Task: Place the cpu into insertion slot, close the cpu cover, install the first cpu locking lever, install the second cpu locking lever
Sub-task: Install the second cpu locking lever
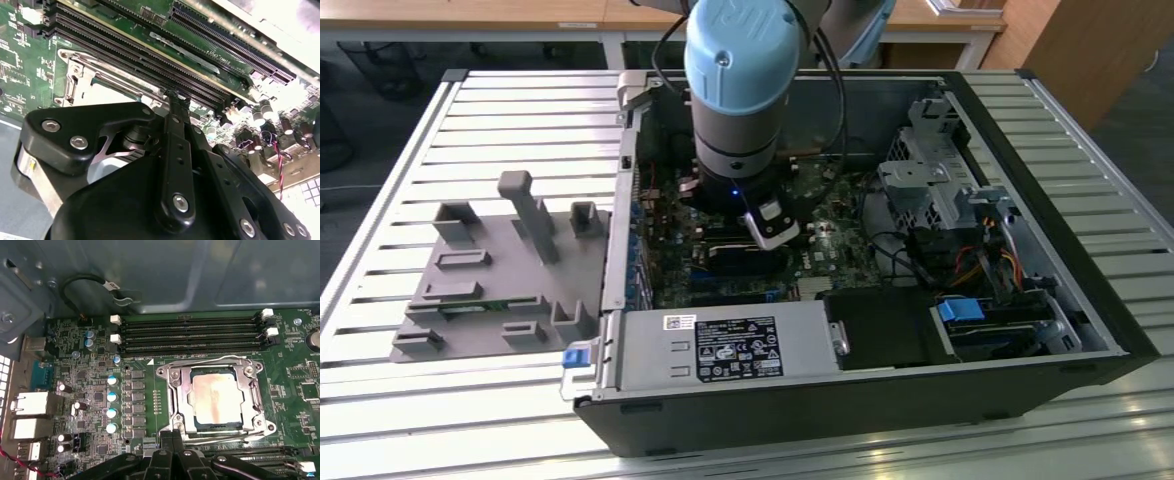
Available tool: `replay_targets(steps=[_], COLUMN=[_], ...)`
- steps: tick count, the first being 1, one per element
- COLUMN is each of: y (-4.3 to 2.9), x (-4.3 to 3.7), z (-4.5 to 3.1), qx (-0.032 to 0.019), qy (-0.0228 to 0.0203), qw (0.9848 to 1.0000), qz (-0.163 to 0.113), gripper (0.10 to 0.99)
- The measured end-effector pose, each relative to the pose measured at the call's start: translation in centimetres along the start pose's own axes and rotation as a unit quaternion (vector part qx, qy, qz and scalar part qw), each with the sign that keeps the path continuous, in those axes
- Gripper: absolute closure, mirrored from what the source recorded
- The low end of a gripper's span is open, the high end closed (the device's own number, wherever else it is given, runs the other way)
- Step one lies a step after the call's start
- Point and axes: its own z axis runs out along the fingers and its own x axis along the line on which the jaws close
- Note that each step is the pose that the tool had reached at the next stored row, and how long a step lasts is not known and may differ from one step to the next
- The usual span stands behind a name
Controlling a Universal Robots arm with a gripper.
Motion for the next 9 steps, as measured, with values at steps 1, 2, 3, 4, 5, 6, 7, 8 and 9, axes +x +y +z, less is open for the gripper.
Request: replay_targets(steps=[1, 2, 3, 4, 5, 6, 7, 8, 9], y=[-0.01, -0.02, -0.03, -0.03, -0.02, 0.01, 0.05, 0.09, 0.11], x=[0.01, 0.01, 0.02, 0.02, 0.02, 0.03, 0.04, 0.05, 0.05], z=[0.04, 0.08, 0.12, 0.16, 0.2, 0.25, 0.3, 0.35, 0.4], qx=[-0.0011, -0.0022, -0.0031, -0.004, -0.0047, -0.0054, -0.0062, -0.0068, -0.0073], qy=[0.0001, 0.0001, 0.0002, 0.0003, 0.0004, 0.0005, 0.0005, 0.0005, 0.0005], qw=[1.0, 1.0, 1.0, 1.0, 1.0, 1.0, 1.0, 1.0, 1.0], qz=[0.0, 0.0, 0.0, 0.0, 0.0, 0.0, 0.0, 0.0, 0.0], gripper=[0.98, 0.98, 0.98, 0.98, 0.98, 0.98, 0.98, 0.98, 0.98])
